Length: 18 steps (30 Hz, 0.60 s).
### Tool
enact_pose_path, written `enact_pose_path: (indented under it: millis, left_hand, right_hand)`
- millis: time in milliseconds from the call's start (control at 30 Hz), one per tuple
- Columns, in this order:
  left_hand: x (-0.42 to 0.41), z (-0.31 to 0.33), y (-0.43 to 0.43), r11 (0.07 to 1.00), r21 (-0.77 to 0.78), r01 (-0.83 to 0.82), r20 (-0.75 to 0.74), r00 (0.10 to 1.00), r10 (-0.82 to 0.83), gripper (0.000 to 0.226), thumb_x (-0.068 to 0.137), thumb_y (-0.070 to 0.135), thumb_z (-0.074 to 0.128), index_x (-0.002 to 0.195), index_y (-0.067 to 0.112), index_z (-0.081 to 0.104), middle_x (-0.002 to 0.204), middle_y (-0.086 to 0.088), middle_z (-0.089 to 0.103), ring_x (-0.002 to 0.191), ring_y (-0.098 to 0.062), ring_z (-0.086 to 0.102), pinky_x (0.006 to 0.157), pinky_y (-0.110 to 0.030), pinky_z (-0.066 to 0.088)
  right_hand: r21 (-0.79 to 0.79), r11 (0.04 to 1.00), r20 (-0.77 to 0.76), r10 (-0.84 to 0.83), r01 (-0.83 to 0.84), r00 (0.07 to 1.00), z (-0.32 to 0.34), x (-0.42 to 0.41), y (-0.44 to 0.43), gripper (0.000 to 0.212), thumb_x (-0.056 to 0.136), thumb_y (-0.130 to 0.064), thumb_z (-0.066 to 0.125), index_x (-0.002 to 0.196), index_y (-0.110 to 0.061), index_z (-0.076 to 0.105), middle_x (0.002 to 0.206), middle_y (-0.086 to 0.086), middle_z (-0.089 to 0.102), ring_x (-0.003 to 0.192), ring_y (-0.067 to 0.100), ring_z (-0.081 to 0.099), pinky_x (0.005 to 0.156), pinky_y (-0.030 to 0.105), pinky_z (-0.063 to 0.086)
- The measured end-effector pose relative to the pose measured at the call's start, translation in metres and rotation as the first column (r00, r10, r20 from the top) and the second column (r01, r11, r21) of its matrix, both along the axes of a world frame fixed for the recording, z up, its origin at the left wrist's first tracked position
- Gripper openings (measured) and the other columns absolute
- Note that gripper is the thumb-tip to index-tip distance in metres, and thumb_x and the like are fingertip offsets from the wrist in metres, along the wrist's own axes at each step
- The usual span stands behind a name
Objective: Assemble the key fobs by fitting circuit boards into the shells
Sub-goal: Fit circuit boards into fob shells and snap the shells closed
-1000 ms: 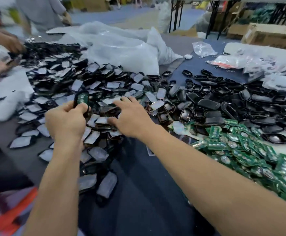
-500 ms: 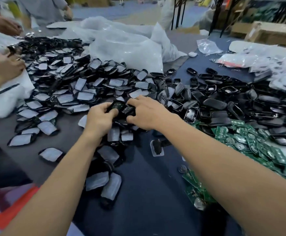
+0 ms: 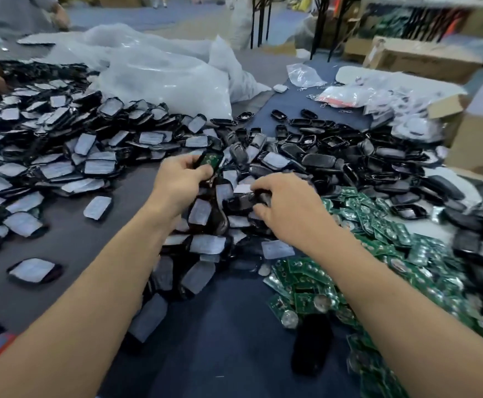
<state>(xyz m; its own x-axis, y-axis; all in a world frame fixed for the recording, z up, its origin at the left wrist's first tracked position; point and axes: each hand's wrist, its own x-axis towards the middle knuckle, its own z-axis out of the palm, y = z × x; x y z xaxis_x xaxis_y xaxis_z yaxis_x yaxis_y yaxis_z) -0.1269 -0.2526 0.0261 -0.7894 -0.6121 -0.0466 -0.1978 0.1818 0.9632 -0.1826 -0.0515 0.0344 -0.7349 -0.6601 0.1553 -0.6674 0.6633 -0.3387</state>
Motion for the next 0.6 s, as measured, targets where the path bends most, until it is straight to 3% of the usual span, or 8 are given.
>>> enact_pose_path:
  millis: [67, 133, 233, 300, 400, 500, 533, 600]
  left_hand:
    - [0.003, 0.021, 0.01, 0.998, 0.033, -0.049, -0.097, 0.994, 0.052, 0.023, 0.096, 0.009, 0.07, 0.081, 0.024, 0.076, 0.088, 0.0, 0.076, 0.09, -0.023, 0.068, 0.092, -0.04, 0.056]
    - [0.006, 0.04, 0.031, 0.996, 0.071, -0.055, -0.192, 0.979, 0.068, 0.02, 0.097, 0.011, 0.07, 0.085, 0.025, 0.077, 0.095, 0.001, 0.08, 0.093, -0.016, 0.072, 0.095, -0.039, 0.058]
    - [0.007, 0.056, 0.065, 0.985, 0.172, -0.006, -0.304, 0.951, 0.059, 0.018, 0.099, 0.01, 0.067, 0.09, 0.023, 0.075, 0.089, 0.006, 0.081, 0.084, -0.002, 0.07, 0.075, -0.018, 0.051]
    - [0.003, 0.059, 0.081, 0.962, 0.271, 0.004, -0.341, 0.936, 0.093, 0.02, 0.1, 0.008, 0.065, 0.087, 0.022, 0.072, 0.082, 0.005, 0.079, 0.085, -0.009, 0.069, 0.071, -0.019, 0.046]
    - [-0.006, 0.058, 0.089, 0.914, 0.405, -0.021, -0.354, 0.918, 0.178, 0.021, 0.1, 0.004, 0.064, 0.085, 0.018, 0.068, 0.076, 0.003, 0.077, 0.08, -0.011, 0.069, 0.062, -0.018, 0.046]
    - [-0.018, 0.052, 0.091, 0.891, 0.453, -0.035, -0.35, 0.912, 0.213, 0.02, 0.1, 0.003, 0.064, 0.085, 0.016, 0.068, 0.077, 0.001, 0.076, 0.08, -0.012, 0.069, 0.063, -0.018, 0.045]
    - [-0.02, 0.048, 0.092, 0.895, 0.444, -0.037, -0.345, 0.915, 0.209, 0.019, 0.1, 0.003, 0.064, 0.085, 0.015, 0.069, 0.078, 0.002, 0.076, 0.082, -0.013, 0.069, 0.065, -0.019, 0.045]
    - [-0.022, 0.034, 0.096, 0.918, 0.393, -0.049, -0.332, 0.924, 0.192, 0.019, 0.099, 0.005, 0.065, 0.085, 0.017, 0.071, 0.078, 0.004, 0.077, 0.083, -0.013, 0.068, 0.066, -0.018, 0.046]
  right_hand:
    - [-0.041, 0.998, -0.007, -0.05, 0.05, 0.999, 0.0, 0.005, 0.006, 0.034, 0.087, -0.027, 0.078, 0.121, -0.028, 0.075, 0.094, 0.0, 0.073, 0.101, 0.026, 0.068, 0.088, 0.033, 0.049]
    - [-0.134, 0.986, 0.028, -0.098, 0.101, 0.995, 0.0, 0.008, 0.011, 0.025, 0.082, -0.026, 0.084, 0.106, -0.028, 0.078, 0.093, 0.0, 0.069, 0.096, 0.024, 0.065, 0.09, 0.035, 0.05]
    - [-0.304, 0.929, 0.209, -0.15, 0.21, 0.966, 0.004, 0.01, 0.022, 0.021, 0.08, -0.027, 0.089, 0.077, -0.036, 0.07, 0.085, -0.014, 0.067, 0.076, 0.007, 0.064, 0.068, 0.018, 0.048]
    - [-0.291, 0.934, 0.294, -0.12, 0.209, 0.948, 0.008, 0.009, 0.031, 0.025, 0.078, -0.026, 0.09, 0.072, -0.037, 0.068, 0.078, -0.015, 0.07, 0.059, -0.002, 0.061, 0.054, 0.011, 0.043]
    - [-0.154, 0.979, 0.349, -0.073, 0.134, 0.934, 0.015, 0.009, 0.045, 0.025, 0.075, -0.023, 0.088, 0.081, -0.043, 0.074, 0.102, -0.01, 0.075, 0.06, 0.005, 0.068, 0.049, 0.014, 0.049]
    - [-0.171, 0.976, 0.383, -0.061, 0.136, 0.922, 0.015, 0.012, 0.056, 0.048, 0.074, -0.013, 0.085, 0.109, -0.044, 0.076, 0.136, -0.022, 0.064, 0.09, 0.006, 0.071, 0.068, 0.02, 0.059]
    - [-0.232, 0.956, 0.386, -0.08, 0.181, 0.919, 0.014, 0.013, 0.06, 0.051, 0.075, -0.013, 0.085, 0.114, -0.043, 0.075, 0.135, -0.024, 0.063, 0.094, 0.002, 0.069, 0.072, 0.021, 0.059]
    - [-0.316, 0.911, 0.389, -0.131, 0.265, 0.912, 0.009, 0.015, 0.069, 0.04, 0.077, -0.021, 0.085, 0.111, -0.04, 0.077, 0.114, -0.024, 0.071, 0.087, -0.006, 0.067, 0.072, 0.013, 0.055]
